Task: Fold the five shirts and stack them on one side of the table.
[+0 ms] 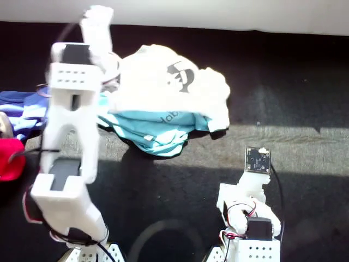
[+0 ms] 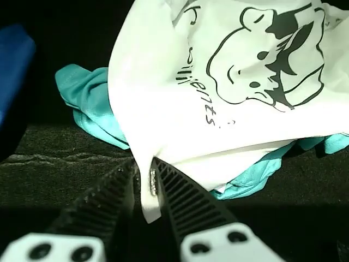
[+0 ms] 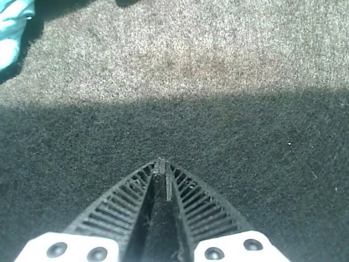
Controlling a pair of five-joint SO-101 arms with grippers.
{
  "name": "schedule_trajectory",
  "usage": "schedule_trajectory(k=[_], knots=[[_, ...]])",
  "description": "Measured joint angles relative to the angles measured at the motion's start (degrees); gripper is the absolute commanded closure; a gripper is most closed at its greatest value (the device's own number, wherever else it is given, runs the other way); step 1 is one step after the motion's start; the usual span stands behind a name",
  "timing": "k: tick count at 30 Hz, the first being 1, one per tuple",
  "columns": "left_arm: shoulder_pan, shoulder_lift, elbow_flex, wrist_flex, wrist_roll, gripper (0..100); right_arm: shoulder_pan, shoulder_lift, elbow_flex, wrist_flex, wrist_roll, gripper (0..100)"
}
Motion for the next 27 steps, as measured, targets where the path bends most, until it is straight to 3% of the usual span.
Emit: schedule_trajectory(k=[7, 13, 19, 23, 27], knots=[[-17.85, -19.25, 0.0, -6.77, -10.81, 99, 0.0, 0.0, 0.0, 0.0, 0.0, 99.1], [-37.01, -24.26, 0.0, -20.57, -18.64, 99, 0.0, 0.0, 0.0, 0.0, 0.0, 99.1], [-53.98, -24.26, 1.93, -36.92, -21.27, 99, 0.0, 0.0, 0.0, 0.0, 0.0, 99.1], [-61.27, -24.26, 6.95, -49.41, -21.36, 99, 0.0, 0.0, 0.0, 0.0, 0.0, 99.1], [-62.77, -24.26, 14.24, -55.91, -21.36, 99, 0.0, 0.0, 0.0, 0.0, 0.0, 99.1]])
